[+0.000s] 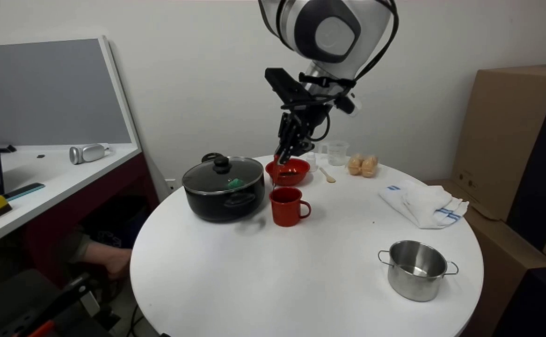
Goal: Stir the objects in the red cup with the spoon
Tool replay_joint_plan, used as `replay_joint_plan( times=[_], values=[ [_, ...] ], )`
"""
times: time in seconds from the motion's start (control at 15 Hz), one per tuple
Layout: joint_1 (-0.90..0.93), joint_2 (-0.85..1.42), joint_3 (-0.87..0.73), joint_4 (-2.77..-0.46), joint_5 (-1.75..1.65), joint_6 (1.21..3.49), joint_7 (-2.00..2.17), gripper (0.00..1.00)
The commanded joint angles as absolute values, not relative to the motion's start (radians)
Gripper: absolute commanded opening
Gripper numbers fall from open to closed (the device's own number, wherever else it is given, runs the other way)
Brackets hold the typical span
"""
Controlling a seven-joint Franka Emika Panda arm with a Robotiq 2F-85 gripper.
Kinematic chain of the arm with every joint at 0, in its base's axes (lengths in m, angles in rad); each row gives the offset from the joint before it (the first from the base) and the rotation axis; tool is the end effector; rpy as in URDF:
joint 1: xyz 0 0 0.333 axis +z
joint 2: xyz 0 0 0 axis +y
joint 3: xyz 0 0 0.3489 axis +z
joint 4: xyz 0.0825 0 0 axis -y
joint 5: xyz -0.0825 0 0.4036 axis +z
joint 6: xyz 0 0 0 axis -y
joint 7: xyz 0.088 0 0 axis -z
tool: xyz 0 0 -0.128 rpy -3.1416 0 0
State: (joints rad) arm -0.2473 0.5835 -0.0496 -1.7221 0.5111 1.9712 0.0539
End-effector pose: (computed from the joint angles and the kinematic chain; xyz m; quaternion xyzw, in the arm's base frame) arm 0.6475 -0.1527 0.2268 -0.9194 0.2991 0.1343 0.2174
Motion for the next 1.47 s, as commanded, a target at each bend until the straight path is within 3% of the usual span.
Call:
replay_joint_plan(
  times=[0.0,0.87,1.4],
  values=[
    [-0.224,0.588,-0.043,-1.739,0.484,1.950,0.040,0.08],
    [-0.305,0.547,-0.103,-1.739,0.498,1.969,0.050,0.08],
    [-0.232,0.566,-0.043,-1.714,0.488,1.962,0.039,0.08]
  ],
)
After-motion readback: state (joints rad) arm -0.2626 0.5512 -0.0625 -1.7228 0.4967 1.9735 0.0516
